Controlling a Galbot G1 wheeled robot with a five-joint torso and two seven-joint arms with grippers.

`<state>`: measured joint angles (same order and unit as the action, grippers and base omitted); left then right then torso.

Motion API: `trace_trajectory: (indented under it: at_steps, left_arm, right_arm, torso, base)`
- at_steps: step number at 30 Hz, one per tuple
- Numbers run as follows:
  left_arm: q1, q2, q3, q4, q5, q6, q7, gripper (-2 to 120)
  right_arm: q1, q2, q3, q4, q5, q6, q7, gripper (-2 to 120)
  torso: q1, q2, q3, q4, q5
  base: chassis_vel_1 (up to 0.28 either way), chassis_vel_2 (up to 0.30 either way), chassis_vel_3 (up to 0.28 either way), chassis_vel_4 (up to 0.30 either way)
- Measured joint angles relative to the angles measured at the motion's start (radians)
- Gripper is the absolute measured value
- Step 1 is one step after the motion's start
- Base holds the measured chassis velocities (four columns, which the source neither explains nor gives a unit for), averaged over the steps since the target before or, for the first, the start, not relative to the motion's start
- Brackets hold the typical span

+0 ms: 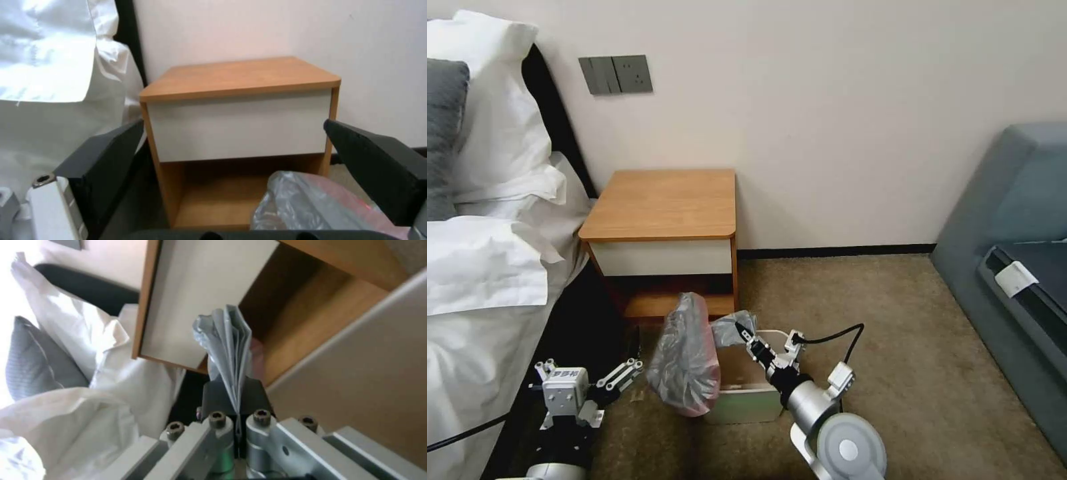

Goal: Pick up the garbage bag from the table and place it over the trash can.

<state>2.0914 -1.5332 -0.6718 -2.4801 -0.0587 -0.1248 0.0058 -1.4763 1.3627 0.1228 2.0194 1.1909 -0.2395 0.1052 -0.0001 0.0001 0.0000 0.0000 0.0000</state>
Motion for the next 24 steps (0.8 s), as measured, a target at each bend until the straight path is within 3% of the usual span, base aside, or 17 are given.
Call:
trace_trajectory:
  at_steps: [8, 11, 14, 16, 19, 22, 24]
  left_arm:
    - [-0.01, 0.0, 0.008, 0.018, 0.001, -0.002, 0.0, 100]
    - [-0.017, 0.005, 0.008, 0.024, -0.001, -0.002, 0.0, 100]
    - [-0.02, 0.005, 0.008, 0.026, -0.002, -0.002, 0.0, 100]
    - [-0.027, 0.006, 0.009, 0.033, -0.004, -0.002, 0.001, 100]
    - [-0.033, 0.005, 0.01, 0.04, -0.004, -0.005, 0.003, 100]
    - [-0.036, 0.004, 0.01, 0.044, -0.005, -0.006, 0.003, 100]
    - [-0.041, 0.004, 0.009, 0.048, -0.005, -0.009, 0.003, 100]
  right_arm:
    - [-0.037, -0.025, 0.004, -0.01, -0.124, 0.02, -0.031, 0]
    - [-0.055, -0.03, 0.001, -0.016, -0.236, 0.027, -0.052, 14]
    - [-0.058, -0.031, -0.003, -0.019, -0.268, 0.035, -0.051, 19]
    - [-0.062, -0.035, -0.015, -0.037, -0.379, 0.09, -0.053, 32]
    - [-0.062, -0.039, -0.022, -0.046, -0.456, 0.134, -0.056, 42]
    - [-0.064, -0.044, -0.026, -0.047, -0.474, 0.142, -0.057, 48]
    - [-0.066, -0.048, -0.029, -0.041, -0.481, 0.143, -0.055, 61]
  torso:
    - [0.0, 0.0, 0.0, 0.0, 0.0]
    - [0.0, 0.0, 0.0, 0.0, 0.0]
    - [0.0, 0.0, 0.0, 0.0, 0.0]
    - [0.0, 0.0, 0.0, 0.0, 0.0]
    - [0.0, 0.0, 0.0, 0.0, 0.0]
    - [0.0, 0.0, 0.0, 0.0, 0.0]
    - [0.0, 0.0, 0.0, 0.0, 0.0]
  base:
    - [0.0, 0.0, 0.0, 0.0]
    - [0.0, 0.0, 0.0, 0.0]
    - [0.0, 0.0, 0.0, 0.0]
    - [0.0, 0.0, 0.0, 0.0]
    - [0.0, 0.0, 0.0, 0.0]
    - [0.0, 0.0, 0.0, 0.0]
    - [0.0, 0.0, 0.0, 0.0]
